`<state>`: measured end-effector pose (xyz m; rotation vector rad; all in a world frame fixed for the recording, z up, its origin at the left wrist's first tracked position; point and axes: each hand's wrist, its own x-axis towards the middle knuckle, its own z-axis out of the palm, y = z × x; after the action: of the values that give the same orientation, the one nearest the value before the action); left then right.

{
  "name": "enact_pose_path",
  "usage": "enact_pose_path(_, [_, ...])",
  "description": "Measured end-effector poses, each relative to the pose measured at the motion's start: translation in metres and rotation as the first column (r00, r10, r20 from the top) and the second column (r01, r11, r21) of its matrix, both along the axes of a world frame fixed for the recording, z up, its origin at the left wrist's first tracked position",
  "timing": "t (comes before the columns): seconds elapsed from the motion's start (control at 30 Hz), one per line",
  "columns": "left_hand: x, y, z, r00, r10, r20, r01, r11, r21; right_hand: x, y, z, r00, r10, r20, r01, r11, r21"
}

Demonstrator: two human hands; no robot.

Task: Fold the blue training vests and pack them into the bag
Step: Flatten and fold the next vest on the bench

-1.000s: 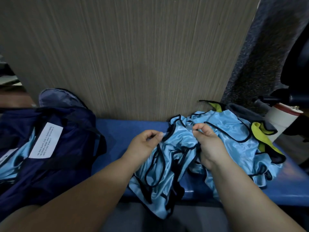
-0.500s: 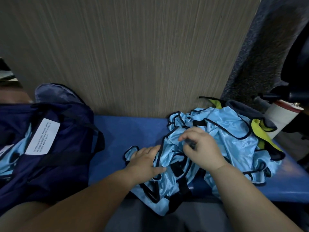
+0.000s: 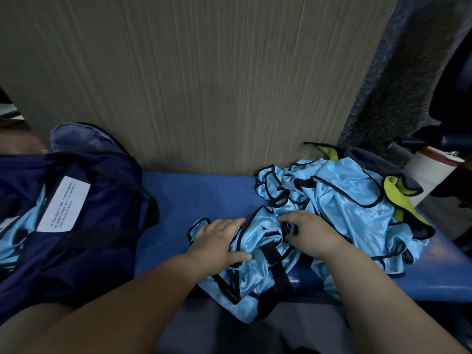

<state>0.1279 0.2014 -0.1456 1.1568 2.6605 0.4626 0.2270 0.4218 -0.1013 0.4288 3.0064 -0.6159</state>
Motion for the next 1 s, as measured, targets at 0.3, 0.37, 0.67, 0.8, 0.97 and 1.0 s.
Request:
enact_pose_path(0.3, [-0.002,-0.001,-0.002,1.000,0.010,-0.005,-0.010,1.000,-0.001,0.001,0.003,0.005,0.999,-0.036,-0.020,0.038,0.997,0.067])
enact_pose_path(0.37, [-0.002,-0.001,-0.002,1.000,0.014,-0.008,-0.014,1.000,-0.009,0.005,0.006,0.011,0.992,-0.081,-0.102,0.068,0.990,-0.122])
enact_pose_path(0.67, [-0.001,-0.001,-0.002,1.000,0.023,-0.005,-0.023,1.000,-0.017,0.016,0.026,0.023,0.855,-0.473,-0.210,0.143,0.606,-0.783])
enact_pose_path(0.8, [-0.001,-0.001,0.000,1.000,0.028,-0.007,-0.028,0.999,-0.024,0.017,0.019,0.022,0.885,-0.427,-0.187,0.205,0.717,-0.667])
enact_pose_path(0.97, [0.001,-0.002,0.002,0.999,0.033,0.001,-0.033,0.999,-0.040,0.019,0.013,0.025,0.889,-0.429,-0.160,0.202,0.680,-0.705])
enact_pose_path(1.0, [0.002,-0.002,0.003,0.999,0.034,0.003,-0.034,0.999,-0.043,0.020,0.013,0.026,0.896,-0.416,-0.157,0.185,0.670,-0.719])
